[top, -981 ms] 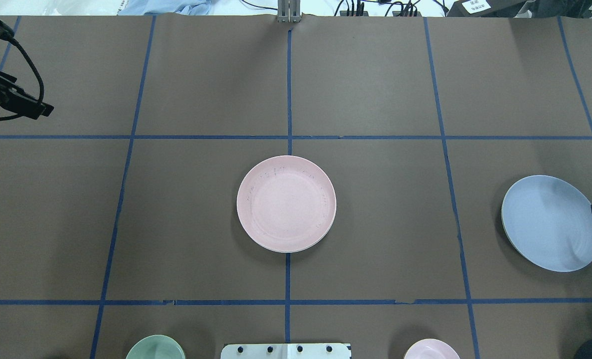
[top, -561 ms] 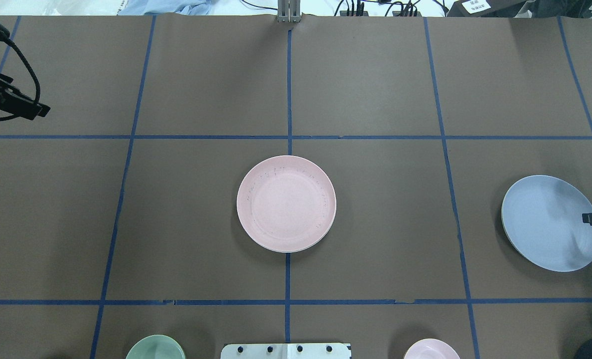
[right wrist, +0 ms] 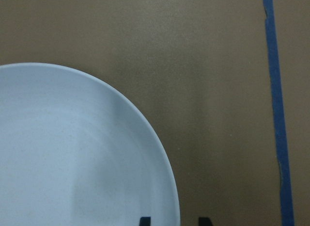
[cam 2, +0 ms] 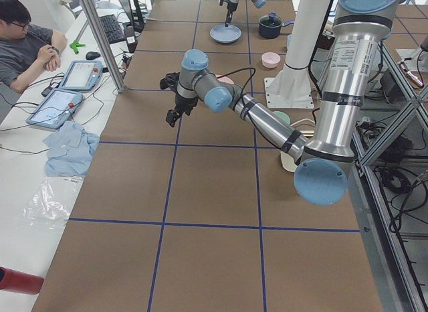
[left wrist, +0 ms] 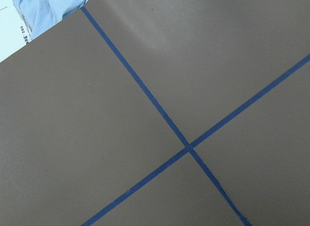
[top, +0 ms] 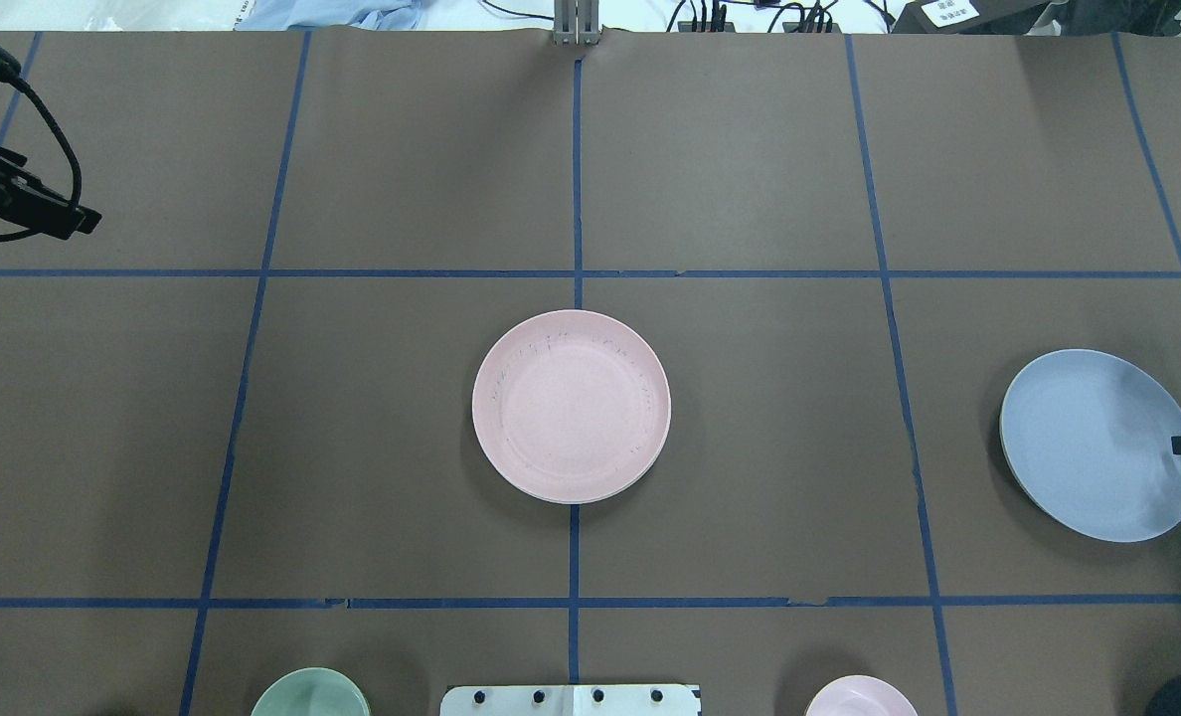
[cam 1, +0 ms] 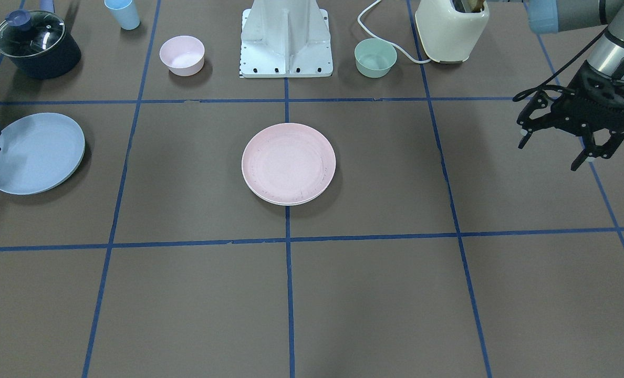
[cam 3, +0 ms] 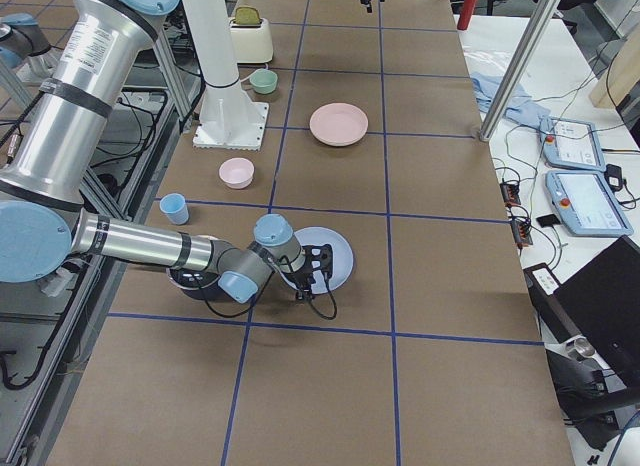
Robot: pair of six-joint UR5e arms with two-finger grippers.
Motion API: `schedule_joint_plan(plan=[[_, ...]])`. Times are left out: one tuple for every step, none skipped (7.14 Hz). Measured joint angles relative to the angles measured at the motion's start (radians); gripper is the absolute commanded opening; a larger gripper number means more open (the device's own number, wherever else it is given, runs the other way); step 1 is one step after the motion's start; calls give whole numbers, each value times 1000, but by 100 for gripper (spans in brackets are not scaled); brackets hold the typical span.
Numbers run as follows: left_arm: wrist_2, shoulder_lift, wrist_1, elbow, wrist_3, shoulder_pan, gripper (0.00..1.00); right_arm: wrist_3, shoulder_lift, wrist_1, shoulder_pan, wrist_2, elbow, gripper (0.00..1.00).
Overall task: Stack three plates with pink and blue
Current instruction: 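Reach the right gripper to the light blue plate rim and grasp it, then lift and carry the blue plate with the right gripper over the pink plate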
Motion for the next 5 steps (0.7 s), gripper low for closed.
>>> schedule_joint_plan(plan=[[0,0,0,0,0,0,100,0,2,0,-1,-1,-2,0],[0,0,0,0,-1,1,100,7,9,1,-1,-1,0,0],[0,0,-1,0,-1,1,100,21,20,1,-1,-1,10,0],[-1,0,-1,0,-1,1,100,38,37,0,0,1,30,0],[-1,0,-1,0,-1,1,100,58,60,-5,1,5,60,0]])
